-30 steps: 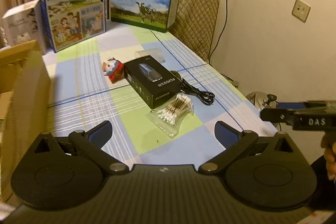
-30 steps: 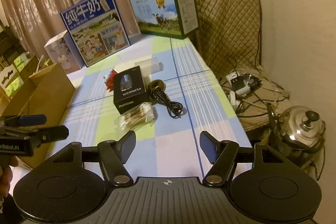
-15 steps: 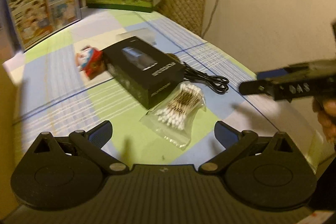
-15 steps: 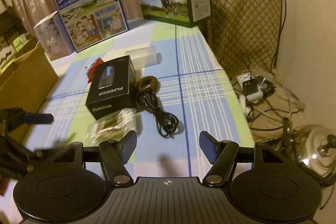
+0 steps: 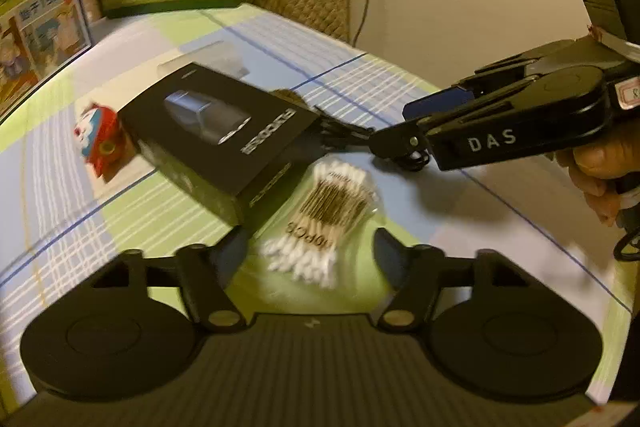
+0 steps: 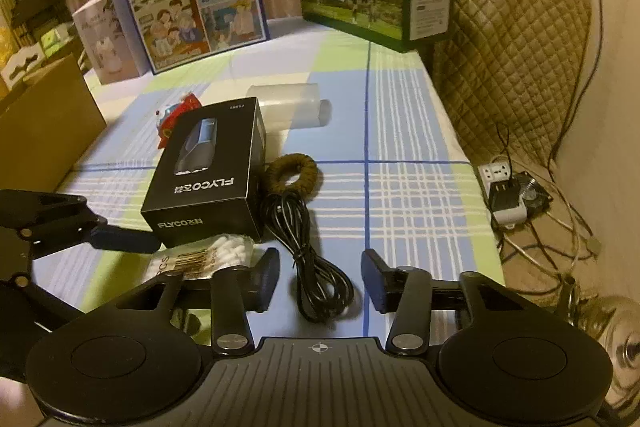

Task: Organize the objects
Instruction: 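Grasp the cotton swab bag with left gripper while right gripper grasps the black cable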

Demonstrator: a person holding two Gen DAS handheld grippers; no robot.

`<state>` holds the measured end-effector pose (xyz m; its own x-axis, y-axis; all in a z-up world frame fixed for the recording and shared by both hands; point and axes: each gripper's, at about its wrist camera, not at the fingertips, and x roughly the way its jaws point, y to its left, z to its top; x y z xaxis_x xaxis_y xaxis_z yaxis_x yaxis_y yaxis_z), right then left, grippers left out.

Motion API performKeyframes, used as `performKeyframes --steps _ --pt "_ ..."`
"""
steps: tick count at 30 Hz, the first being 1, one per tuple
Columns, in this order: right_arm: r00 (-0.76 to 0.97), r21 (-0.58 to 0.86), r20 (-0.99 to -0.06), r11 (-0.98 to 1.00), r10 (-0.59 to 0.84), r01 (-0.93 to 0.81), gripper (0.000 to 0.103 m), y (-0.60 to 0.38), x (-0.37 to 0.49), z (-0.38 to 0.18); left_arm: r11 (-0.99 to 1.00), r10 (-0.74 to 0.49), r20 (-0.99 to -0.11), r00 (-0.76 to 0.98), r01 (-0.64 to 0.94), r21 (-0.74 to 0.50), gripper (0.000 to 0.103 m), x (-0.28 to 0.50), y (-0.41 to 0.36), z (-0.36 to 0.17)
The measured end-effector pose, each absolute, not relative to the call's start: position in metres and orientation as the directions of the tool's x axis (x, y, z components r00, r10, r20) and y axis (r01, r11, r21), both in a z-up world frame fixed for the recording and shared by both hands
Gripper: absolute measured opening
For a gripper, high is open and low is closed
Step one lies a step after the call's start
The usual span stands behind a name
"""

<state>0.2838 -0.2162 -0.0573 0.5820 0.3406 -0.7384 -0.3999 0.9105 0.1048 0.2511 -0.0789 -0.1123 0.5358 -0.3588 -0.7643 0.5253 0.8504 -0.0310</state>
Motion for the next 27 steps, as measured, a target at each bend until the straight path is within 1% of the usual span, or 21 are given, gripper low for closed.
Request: performKeyframes --steps 3,5,7,11,14,16,17,18,22,23,24,25,27 --pt "0.575 0.076 -0.746 0.9 0.337 -0.429 0.03 -0.209 0.288 -0.063 0.863 -0.347 -0.775 0.529 0.504 -0.042 0.04 0.248 -0.075 -0.112" --pt "0.575 0.049 -0.752 0.897 0.324 -0.44 0.029 -0.204 0.288 -0.066 0.877 -0.337 -0.782 0.525 0.478 -0.058 0.036 0.245 -0.071 -0.111" --pt "0.568 0.045 -0.762 0.901 0.311 -0.432 0.023 -0.201 0.287 -0.067 0.885 -0.323 -0.79 0.521 0.461 -0.058 0.032 0.24 -0.068 -0.11" --pt "0.516 0.129 -0.796 0.922 0.315 -0.364 0.016 -0.205 0.274 -0.061 0.903 -0.275 -0.812 0.514 0.428 -0.035 0.031 0.222 -0.063 -0.107" --pt "0.484 0.146 -0.811 0.915 0.328 -0.376 0.015 -0.204 0.253 -0.057 0.906 -0.289 -0.81 0.509 0.419 -0.06 0.032 0.206 -0.056 -0.105" --pt "0.496 0.129 -0.808 0.916 0.319 -0.379 0.014 -0.203 0.243 -0.055 0.907 -0.299 -0.801 0.519 0.415 -0.07 0.045 0.2 -0.051 -0.102" --pt "0.507 0.118 -0.803 0.917 0.314 -0.381 0.015 -0.201 0.24 -0.053 0.905 -0.298 -0.792 0.532 0.422 -0.057 0.057 0.2 -0.05 -0.1" --pt "0.522 0.108 -0.795 0.918 0.31 -0.381 0.015 -0.2 0.238 -0.052 0.9 -0.293 -0.782 0.55 0.434 -0.032 0.063 0.202 -0.051 -0.097" --pt "0.538 0.094 -0.79 0.925 0.294 -0.368 0.016 -0.199 0.244 -0.053 0.852 -0.318 -0.742 0.59 0.522 0.05 0.067 0.211 -0.058 -0.09" --pt "0.53 0.1 -0.795 0.925 0.296 -0.366 0.016 -0.2 0.246 -0.055 0.834 -0.335 -0.737 0.586 0.548 0.057 0.068 0.213 -0.061 -0.09" --pt "0.527 0.1 -0.797 0.925 0.295 -0.367 0.017 -0.199 0.246 -0.056 0.817 -0.348 -0.738 0.579 0.573 0.064 0.072 0.215 -0.063 -0.092" --pt "0.528 0.095 -0.797 0.925 0.293 -0.369 0.018 -0.199 0.246 -0.056 0.802 -0.356 -0.742 0.569 0.593 0.071 0.074 0.217 -0.066 -0.093" --pt "0.53 0.077 -0.8 0.924 0.282 -0.375 0.022 -0.199 0.245 -0.057 0.788 -0.372 -0.747 0.551 0.613 0.06 0.074 0.219 -0.07 -0.096"
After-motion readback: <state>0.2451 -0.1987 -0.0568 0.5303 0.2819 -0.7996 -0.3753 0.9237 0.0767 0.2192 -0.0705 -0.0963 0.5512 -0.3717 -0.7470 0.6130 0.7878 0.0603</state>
